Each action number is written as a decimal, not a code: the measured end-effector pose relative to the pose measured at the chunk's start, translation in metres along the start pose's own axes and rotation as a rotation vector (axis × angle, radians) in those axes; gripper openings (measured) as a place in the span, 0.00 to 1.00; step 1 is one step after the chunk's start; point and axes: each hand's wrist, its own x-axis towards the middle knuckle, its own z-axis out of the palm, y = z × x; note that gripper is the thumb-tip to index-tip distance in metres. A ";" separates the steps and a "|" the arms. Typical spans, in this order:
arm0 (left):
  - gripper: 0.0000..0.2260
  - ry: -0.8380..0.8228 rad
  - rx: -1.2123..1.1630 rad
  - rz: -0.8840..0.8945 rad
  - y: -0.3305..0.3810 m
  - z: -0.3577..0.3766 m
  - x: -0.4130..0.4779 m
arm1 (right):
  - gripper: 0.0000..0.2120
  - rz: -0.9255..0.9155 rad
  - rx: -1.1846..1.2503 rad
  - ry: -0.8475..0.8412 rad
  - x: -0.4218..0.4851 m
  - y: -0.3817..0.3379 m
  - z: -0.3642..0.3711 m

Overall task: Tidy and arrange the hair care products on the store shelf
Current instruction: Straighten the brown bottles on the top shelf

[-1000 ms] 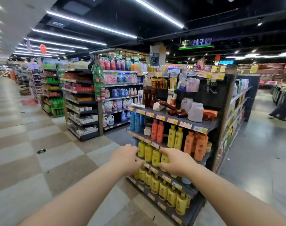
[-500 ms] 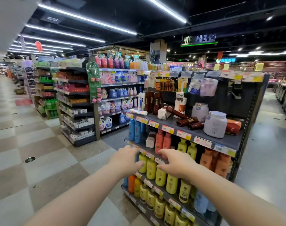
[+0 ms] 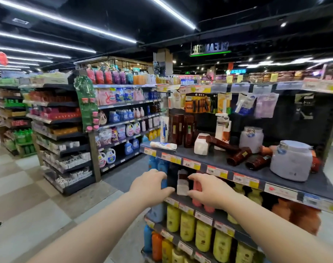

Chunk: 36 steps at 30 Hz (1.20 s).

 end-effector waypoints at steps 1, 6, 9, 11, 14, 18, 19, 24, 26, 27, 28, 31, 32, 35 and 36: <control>0.24 -0.009 -0.008 -0.007 -0.011 0.001 0.011 | 0.28 0.013 0.019 -0.018 0.011 -0.003 0.004; 0.24 -0.022 -0.030 0.001 -0.045 0.008 0.061 | 0.27 0.045 0.011 -0.012 0.075 -0.006 0.005; 0.23 -0.012 -0.050 0.012 -0.056 0.012 0.091 | 0.27 0.033 0.023 -0.003 0.119 -0.003 0.006; 0.23 -0.027 -0.030 0.017 -0.062 0.014 0.111 | 0.27 0.010 0.027 -0.015 0.149 0.000 0.011; 0.22 -0.030 -0.006 0.017 -0.069 0.016 0.152 | 0.27 -0.011 0.023 -0.014 0.196 0.009 0.014; 0.21 -0.022 -0.027 0.039 -0.064 0.016 0.221 | 0.27 -0.002 0.056 0.017 0.248 0.040 0.006; 0.21 -0.027 -0.029 0.053 -0.058 0.016 0.239 | 0.27 0.008 0.062 0.021 0.258 0.052 0.001; 0.24 -0.021 -0.064 0.167 -0.015 0.029 0.321 | 0.26 0.113 0.070 0.148 0.295 0.126 -0.039; 0.25 -0.029 -0.089 0.223 0.003 0.039 0.343 | 0.25 0.141 0.090 0.193 0.302 0.154 -0.050; 0.26 -0.036 -0.103 0.242 0.011 0.044 0.351 | 0.26 0.143 0.084 0.210 0.304 0.167 -0.053; 0.26 -0.042 -0.118 0.259 0.019 0.048 0.358 | 0.29 0.148 0.065 0.212 0.307 0.179 -0.054; 0.26 -0.041 -0.189 0.310 0.037 0.058 0.377 | 0.39 0.230 -0.041 0.117 0.313 0.209 -0.053; 0.27 -0.043 -0.216 0.322 0.043 0.060 0.382 | 0.41 0.253 -0.064 0.084 0.315 0.216 -0.052; 0.27 -0.032 -0.264 0.364 0.058 0.066 0.394 | 0.43 0.267 -0.101 0.069 0.322 0.230 -0.041; 0.27 -0.026 -0.278 0.377 0.062 0.068 0.397 | 0.42 0.264 -0.098 0.083 0.324 0.233 -0.036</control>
